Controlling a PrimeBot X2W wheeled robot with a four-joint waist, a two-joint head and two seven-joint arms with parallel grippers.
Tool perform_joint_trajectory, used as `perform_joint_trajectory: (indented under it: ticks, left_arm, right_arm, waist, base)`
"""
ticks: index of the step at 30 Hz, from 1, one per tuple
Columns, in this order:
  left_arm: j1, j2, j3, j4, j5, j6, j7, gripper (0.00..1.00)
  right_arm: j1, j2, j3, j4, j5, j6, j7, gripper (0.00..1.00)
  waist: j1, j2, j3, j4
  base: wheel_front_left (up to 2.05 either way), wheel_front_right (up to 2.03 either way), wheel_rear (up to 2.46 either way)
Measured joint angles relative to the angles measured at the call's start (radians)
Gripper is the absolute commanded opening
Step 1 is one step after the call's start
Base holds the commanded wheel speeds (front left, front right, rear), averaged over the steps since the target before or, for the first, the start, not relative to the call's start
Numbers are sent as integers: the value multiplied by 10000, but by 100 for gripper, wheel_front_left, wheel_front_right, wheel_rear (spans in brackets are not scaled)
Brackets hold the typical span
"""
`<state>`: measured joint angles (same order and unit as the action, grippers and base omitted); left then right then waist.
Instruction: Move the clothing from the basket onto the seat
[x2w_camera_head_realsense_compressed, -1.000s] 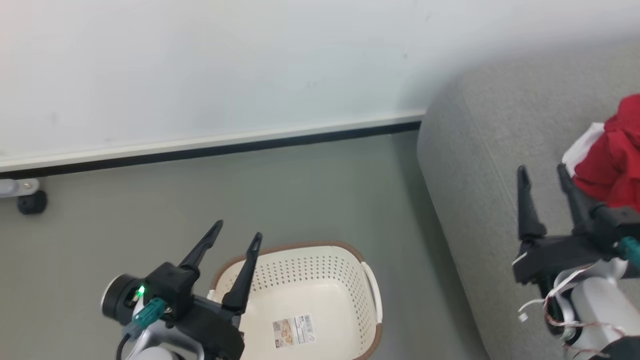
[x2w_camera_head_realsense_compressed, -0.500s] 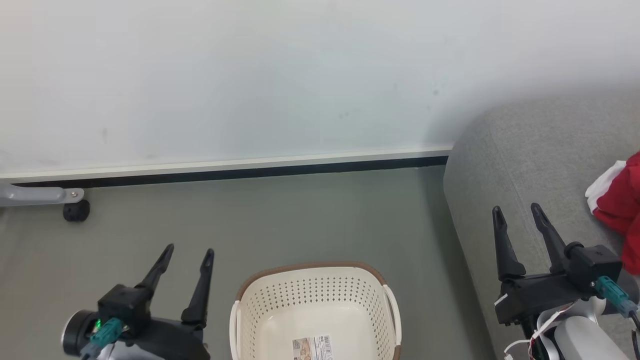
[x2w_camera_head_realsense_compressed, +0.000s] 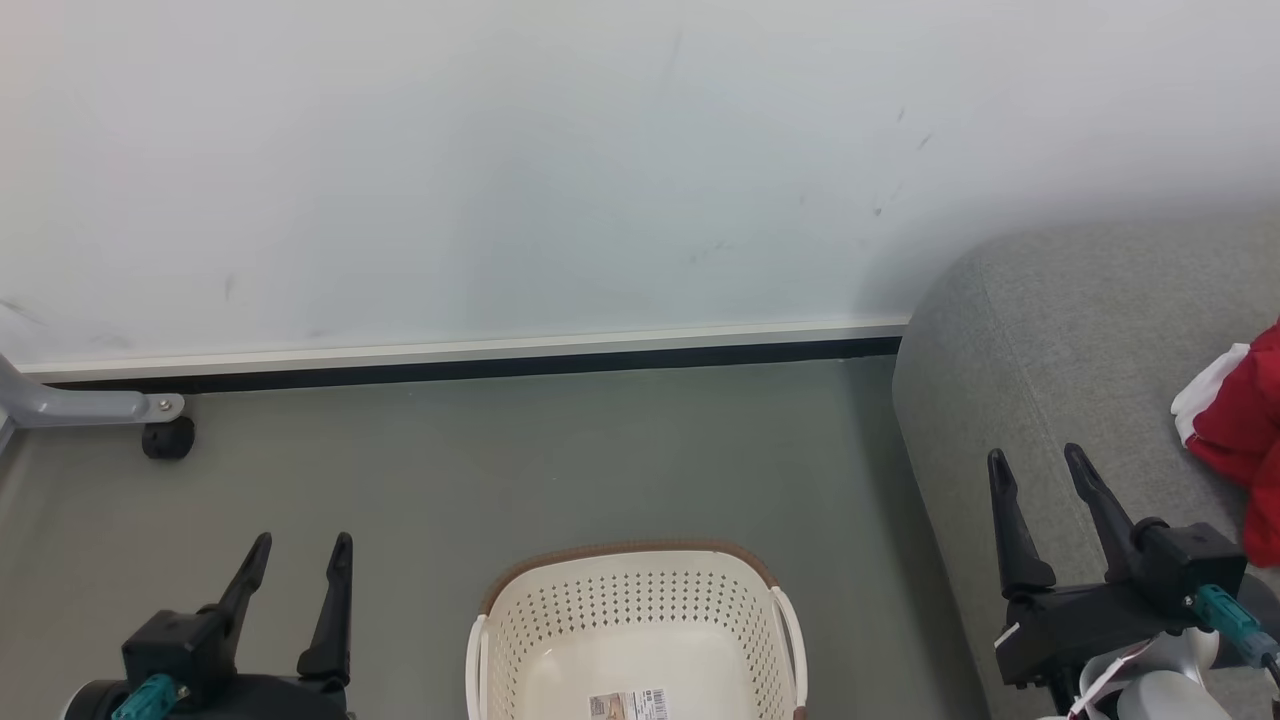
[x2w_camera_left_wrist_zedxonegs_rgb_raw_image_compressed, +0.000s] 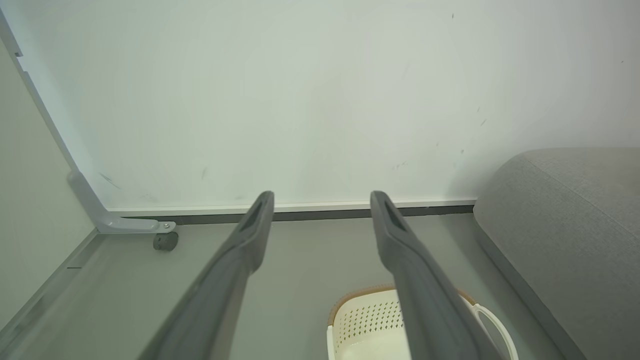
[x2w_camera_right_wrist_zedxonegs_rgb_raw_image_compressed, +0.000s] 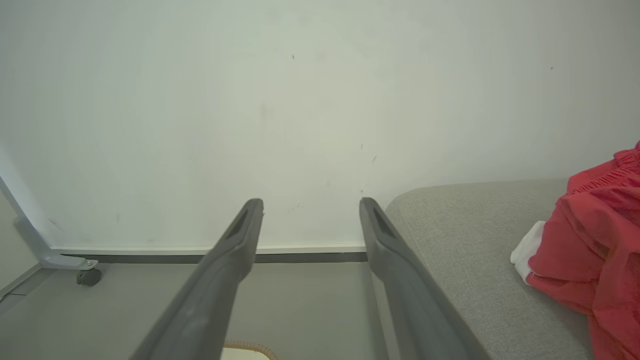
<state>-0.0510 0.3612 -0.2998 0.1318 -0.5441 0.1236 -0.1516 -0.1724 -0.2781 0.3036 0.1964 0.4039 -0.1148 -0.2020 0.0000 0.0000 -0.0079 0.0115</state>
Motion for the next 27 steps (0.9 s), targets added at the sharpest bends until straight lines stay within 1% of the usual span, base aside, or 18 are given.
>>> perform_joint_trajectory:
  ticks: [9, 13, 18, 27]
  left_arm:
    - [189, -182, 451, -71, 44, 8, -88, 100]
    - [237, -330, 675, -73, 121, 8, -88, 100]
    - [360, -483, 828, -100, 441, 8, -86, 100]
    - [388, -616, 1093, -207, 633, 8, -77, 100]
  right_arm:
    - [226, -12, -148, -293, -2, -12, 301, 100]
    - [239, -12, -196, -408, -69, -81, 437, 100]
    - [315, -12, -247, -575, -107, -82, 606, 100]
    - [434, -10, -311, -784, -230, -84, 884, 100]
  waist:
    - [0, 0, -46, 10]
    - [0, 0, -57, 16]
    - [0, 0, -71, 19]
    - [0, 1, -96, 14]
  base:
    - [0, 0, 0]
    - [0, 0, 0]
    - [0, 0, 0]
    - [0, 0, 0]
